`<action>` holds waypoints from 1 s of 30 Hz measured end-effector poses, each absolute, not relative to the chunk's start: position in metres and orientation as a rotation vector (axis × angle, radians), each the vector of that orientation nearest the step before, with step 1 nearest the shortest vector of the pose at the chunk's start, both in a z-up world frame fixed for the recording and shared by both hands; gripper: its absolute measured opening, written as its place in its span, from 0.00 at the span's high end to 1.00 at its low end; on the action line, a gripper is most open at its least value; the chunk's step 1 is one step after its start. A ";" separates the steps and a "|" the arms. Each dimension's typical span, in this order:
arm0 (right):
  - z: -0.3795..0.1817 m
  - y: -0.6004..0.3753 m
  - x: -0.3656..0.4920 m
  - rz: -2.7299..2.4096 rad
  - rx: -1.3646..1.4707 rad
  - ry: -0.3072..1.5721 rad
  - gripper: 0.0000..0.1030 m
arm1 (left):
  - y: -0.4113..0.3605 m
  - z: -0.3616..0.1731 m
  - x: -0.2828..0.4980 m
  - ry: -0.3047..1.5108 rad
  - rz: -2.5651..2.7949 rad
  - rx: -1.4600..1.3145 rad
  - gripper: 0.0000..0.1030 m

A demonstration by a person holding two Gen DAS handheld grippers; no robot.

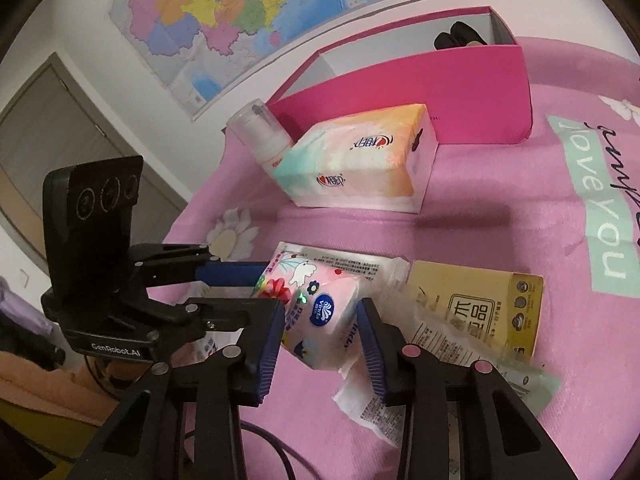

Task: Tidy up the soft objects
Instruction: 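Lift the pink tissue pack and carry it over the pink box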

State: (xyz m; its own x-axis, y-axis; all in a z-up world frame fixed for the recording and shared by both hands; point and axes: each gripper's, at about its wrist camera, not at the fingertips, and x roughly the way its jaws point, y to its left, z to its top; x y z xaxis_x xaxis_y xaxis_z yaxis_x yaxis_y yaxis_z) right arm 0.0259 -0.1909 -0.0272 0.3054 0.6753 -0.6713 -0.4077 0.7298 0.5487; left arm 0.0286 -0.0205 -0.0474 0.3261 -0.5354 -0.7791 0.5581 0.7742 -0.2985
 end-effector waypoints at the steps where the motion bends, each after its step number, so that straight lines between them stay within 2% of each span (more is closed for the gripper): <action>1: -0.026 -0.190 0.027 0.728 0.297 1.031 0.63 | -0.020 -0.046 0.028 1.006 -0.717 0.022 0.60; 14: 0.015 -0.187 0.044 0.743 0.261 0.909 0.63 | -0.014 -0.001 0.041 0.894 -0.686 0.002 0.60; 30: 0.036 -0.189 0.062 0.752 0.261 0.847 0.63 | -0.014 0.023 0.053 0.824 -0.647 -0.002 0.60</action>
State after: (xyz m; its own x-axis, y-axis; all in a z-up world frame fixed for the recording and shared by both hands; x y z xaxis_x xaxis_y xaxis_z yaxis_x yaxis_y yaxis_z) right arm 0.0621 -0.1891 0.0357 0.4274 0.6926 -0.5811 -0.4956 0.7171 0.4901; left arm 0.0534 -0.0143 0.0227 0.4997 -0.5355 -0.6808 0.5341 0.8093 -0.2445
